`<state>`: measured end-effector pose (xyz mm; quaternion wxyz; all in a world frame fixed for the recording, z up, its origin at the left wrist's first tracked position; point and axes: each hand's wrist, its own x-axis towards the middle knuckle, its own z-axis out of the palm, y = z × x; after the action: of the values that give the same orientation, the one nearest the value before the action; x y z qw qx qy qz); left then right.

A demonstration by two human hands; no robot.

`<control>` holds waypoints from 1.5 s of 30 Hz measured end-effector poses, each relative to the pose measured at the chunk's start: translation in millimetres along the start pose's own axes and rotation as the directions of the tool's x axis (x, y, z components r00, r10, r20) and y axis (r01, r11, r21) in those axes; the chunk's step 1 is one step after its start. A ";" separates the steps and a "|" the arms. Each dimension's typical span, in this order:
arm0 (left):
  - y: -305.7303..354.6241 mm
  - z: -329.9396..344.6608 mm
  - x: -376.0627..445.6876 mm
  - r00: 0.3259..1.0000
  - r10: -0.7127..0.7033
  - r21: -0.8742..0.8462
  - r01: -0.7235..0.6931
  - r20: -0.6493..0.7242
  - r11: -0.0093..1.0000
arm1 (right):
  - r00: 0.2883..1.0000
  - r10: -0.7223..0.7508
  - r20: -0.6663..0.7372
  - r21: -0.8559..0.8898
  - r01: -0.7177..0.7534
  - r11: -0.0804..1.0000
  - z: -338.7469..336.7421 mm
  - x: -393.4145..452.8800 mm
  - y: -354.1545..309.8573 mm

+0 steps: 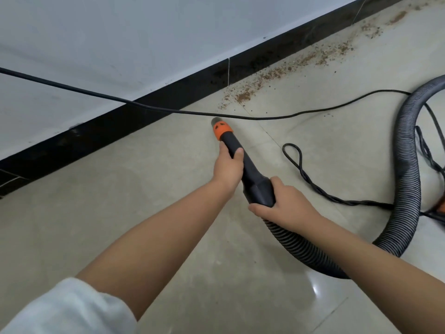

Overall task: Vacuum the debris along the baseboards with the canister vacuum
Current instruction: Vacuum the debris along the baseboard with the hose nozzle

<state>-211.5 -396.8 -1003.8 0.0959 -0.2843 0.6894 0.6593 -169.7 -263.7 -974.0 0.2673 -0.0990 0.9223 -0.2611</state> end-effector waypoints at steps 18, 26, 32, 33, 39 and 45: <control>39.0 24.2 24.4 0.991 -0.083 0.115 0.070 0.107 0.991 | 0.999 0.033 -0.027 0.133 -0.029 0.991 -27.4 14.8 18.4; 62.6 5.0 53.4 0.994 -0.102 0.078 0.100 0.030 0.992 | 1.000 -0.011 -0.013 0.179 0.014 0.984 -26.8 60.7 0.7; 67.1 8.3 59.1 0.996 -0.081 0.048 0.080 0.027 0.996 | 1.000 -0.030 0.004 0.144 0.029 0.989 -39.6 64.4 1.6; 65.6 11.6 55.9 0.996 -0.075 0.041 0.073 0.045 0.996 | 1.000 -0.024 -0.009 0.140 0.025 0.990 -40.2 59.0 3.7; 54.4 42.7 44.2 0.992 -0.077 0.112 0.066 0.104 0.992 | 1.000 0.013 -0.022 0.174 -0.009 0.985 -47.1 29.2 27.2; 66.7 29.1 60.0 0.997 -0.071 0.162 0.070 0.000 0.984 | 0.999 -0.002 -0.036 0.182 0.008 0.983 -41.7 60.4 13.3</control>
<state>-302.4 -386.8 -980.5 0.1439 -0.2980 0.7298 0.5982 -243.6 -254.1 -977.8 0.2582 -0.0717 0.8989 -0.3467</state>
